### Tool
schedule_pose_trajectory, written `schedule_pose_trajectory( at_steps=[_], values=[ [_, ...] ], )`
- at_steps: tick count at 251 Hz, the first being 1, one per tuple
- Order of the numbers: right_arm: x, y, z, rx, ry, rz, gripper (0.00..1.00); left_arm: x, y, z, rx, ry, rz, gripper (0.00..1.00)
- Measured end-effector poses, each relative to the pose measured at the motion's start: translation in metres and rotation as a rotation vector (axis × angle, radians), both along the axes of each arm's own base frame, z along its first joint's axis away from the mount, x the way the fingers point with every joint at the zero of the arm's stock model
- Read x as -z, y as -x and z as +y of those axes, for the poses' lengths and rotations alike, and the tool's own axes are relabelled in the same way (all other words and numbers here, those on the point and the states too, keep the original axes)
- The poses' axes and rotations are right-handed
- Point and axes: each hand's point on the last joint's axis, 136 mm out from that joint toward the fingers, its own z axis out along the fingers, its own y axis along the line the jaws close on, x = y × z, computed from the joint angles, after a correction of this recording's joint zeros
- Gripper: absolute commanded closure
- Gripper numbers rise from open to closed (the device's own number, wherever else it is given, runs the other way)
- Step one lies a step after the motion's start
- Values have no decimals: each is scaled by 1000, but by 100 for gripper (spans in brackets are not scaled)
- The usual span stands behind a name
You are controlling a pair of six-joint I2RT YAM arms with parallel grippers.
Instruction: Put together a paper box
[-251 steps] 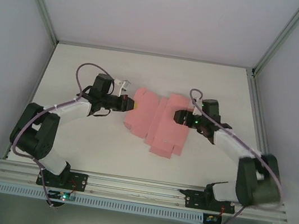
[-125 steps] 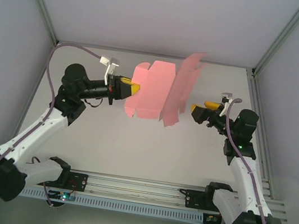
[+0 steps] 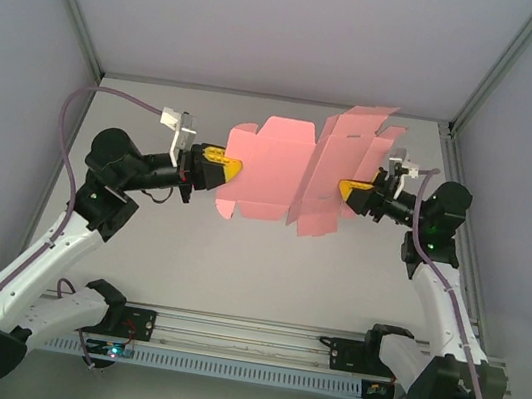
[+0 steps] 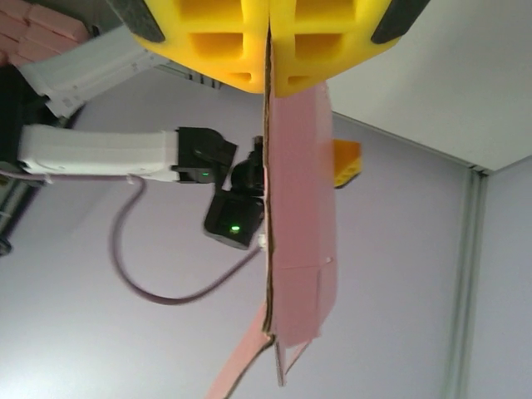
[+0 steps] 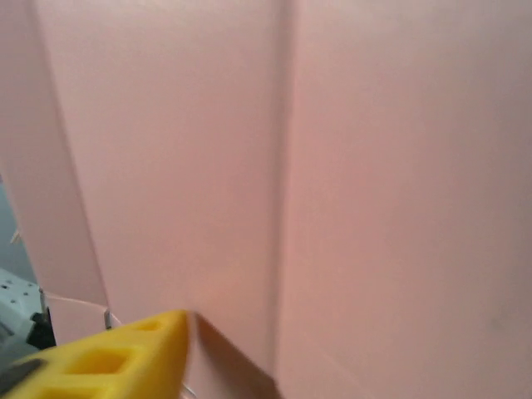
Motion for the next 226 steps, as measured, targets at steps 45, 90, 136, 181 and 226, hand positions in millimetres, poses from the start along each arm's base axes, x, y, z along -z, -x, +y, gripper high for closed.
schedule_pose_trajectory(
  at_steps=[45,90,136,181,226],
  values=[
    [-11,6,-6,39,27,-47,78,14,-18,7,-120,4,47,100],
    [-7,9,-9,34,34,-26,99,31,-30,15,-223,-3,84,100],
    [5,3,-7,9,30,57,100,52,-45,22,-325,-17,139,57],
    [16,-28,-15,149,151,110,100,89,-70,45,-536,-95,273,0],
    [49,-20,20,37,390,152,100,139,-77,72,-704,-270,363,0]
  ],
)
